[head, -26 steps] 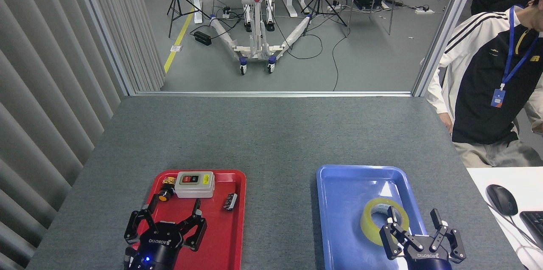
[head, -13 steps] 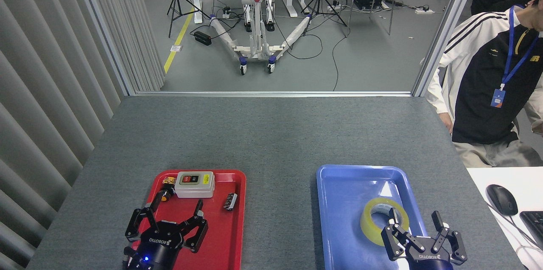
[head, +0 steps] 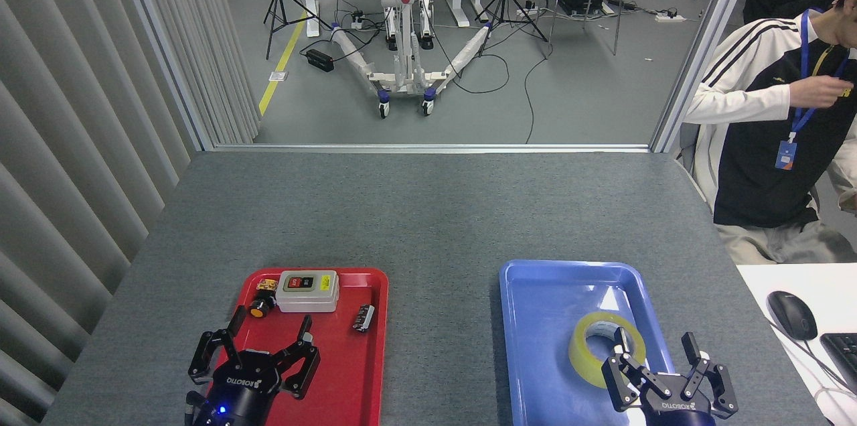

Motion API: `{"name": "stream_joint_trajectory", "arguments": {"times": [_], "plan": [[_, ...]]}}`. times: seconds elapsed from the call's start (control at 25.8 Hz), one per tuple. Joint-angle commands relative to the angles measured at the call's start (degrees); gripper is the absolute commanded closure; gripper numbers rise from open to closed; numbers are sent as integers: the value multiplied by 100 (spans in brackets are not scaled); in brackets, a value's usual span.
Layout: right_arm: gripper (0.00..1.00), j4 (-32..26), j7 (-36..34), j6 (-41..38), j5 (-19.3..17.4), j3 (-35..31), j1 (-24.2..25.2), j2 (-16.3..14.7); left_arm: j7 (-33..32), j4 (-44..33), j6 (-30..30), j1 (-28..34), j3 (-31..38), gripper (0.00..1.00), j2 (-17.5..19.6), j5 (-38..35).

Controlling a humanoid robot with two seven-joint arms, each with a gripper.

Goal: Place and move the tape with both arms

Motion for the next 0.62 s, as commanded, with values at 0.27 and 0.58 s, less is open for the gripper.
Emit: {"name": "stream_joint_trajectory", "arguments": {"times": [0.27,0.58], "plan": [[0,-10,-15,-2,0,-8,12,-3,5,-9,-66,3,10,0,46,18],[0,-45,-23,-11,0,10,20,-3,49,-62,-74,3,-7,0,99,26]]}}
